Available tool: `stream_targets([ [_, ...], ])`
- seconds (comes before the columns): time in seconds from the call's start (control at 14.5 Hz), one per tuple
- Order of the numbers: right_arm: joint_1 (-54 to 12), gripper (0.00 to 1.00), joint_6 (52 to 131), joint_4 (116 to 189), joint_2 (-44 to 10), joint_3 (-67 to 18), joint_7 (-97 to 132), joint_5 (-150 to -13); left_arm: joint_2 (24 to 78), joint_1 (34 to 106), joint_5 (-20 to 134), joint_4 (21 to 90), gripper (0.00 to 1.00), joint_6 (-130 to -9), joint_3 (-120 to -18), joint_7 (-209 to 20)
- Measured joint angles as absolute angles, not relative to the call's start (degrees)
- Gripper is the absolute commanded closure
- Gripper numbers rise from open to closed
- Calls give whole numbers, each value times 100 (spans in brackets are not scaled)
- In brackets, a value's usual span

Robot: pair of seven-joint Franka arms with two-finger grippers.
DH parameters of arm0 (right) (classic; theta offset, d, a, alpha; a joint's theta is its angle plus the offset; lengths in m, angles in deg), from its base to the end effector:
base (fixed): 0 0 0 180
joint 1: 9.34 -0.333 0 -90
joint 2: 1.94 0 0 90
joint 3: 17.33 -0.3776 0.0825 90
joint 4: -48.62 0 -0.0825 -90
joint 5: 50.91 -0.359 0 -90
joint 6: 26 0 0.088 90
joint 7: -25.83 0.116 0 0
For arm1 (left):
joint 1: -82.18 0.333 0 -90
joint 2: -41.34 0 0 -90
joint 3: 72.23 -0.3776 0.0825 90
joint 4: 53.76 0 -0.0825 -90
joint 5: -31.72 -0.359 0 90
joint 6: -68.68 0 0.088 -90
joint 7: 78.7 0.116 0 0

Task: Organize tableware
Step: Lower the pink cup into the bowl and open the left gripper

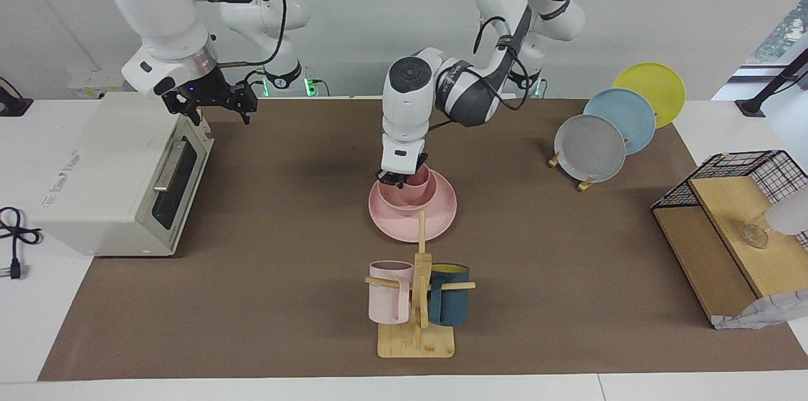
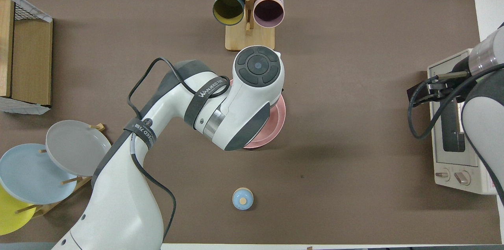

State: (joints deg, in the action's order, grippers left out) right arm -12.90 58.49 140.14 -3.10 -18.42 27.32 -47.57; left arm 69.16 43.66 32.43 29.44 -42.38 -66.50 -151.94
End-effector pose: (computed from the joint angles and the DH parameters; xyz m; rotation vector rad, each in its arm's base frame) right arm 0.5221 0.0351 0.6473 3.0675 0.0824 -0.2146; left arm 0.5117 -0.4802 0.4621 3.0027 0.8019 -0.0749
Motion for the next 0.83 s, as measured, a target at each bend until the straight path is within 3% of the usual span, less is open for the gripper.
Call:
stream_targets([
  [0.48, -1287, 0, 5849, 14014, -310, -1839, 2732, -4758, 6917, 4270, 3243, 3088, 100, -4396, -6646, -15217],
  [0.55, -1283, 0, 5849, 14014, -310, -1834, 2732, -4758, 6917, 4261, 3243, 3092, 85, -4405, -6646, -15219],
  [0.62, -1276, 0, 5851, 14014, -308, -1830, 2732, -4758, 6917, 4259, 3243, 3092, 47, -4410, -6646, -15219],
  [0.69, -1271, 0, 5854, 14012, -304, -1828, 2732, -4758, 6917, 4259, 3243, 3093, 0, -4411, -6647, -15219],
  [0.83, -1271, 0, 5856, 14011, -286, -1827, 2732, -4758, 6917, 4259, 3243, 3092, 0, -4412, -6651, -15221],
])
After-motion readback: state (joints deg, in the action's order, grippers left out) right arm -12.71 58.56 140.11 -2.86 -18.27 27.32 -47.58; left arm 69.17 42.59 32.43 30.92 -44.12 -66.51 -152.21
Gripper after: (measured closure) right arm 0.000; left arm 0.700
